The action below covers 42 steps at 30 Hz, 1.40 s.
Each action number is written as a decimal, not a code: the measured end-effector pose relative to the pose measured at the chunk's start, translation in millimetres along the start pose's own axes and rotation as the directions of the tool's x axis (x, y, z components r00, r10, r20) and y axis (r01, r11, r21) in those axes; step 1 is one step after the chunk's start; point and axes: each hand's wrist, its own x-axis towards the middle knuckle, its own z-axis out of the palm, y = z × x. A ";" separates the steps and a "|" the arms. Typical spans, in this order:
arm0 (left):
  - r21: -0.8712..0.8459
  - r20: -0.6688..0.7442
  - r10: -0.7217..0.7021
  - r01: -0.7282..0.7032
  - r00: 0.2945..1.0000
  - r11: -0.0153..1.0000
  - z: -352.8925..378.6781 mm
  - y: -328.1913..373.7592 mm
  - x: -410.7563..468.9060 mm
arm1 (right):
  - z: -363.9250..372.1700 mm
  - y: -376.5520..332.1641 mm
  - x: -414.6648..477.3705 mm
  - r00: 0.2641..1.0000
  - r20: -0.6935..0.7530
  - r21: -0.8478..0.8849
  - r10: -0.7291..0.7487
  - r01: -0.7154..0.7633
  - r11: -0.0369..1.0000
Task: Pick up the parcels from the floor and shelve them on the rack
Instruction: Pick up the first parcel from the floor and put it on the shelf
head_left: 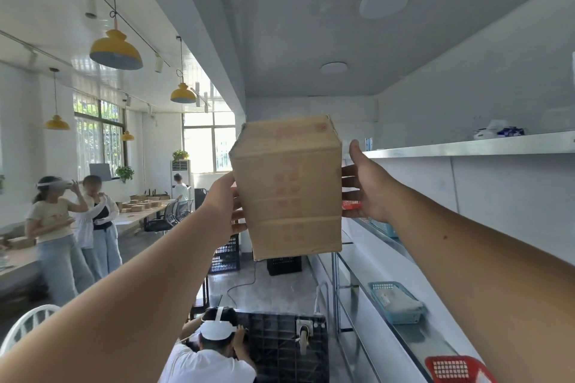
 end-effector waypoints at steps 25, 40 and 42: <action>-0.145 -0.004 0.096 -0.095 0.995 0.985 7.7 13.5 -12.9 | 2.8 -6.8 -6.2 0.996 -0.036 0.152 -0.085 0.090 0.984; -0.197 0.042 0.175 -0.164 0.984 0.967 18.0 33.0 -36.2 | 1.9 -18.9 -25.9 0.978 -0.102 0.077 -0.180 0.188 0.979; -0.192 0.040 0.182 -0.171 0.983 0.966 16.4 35.1 -38.4 | 0.9 -18.6 -29.6 0.974 -0.073 0.048 -0.216 0.220 0.974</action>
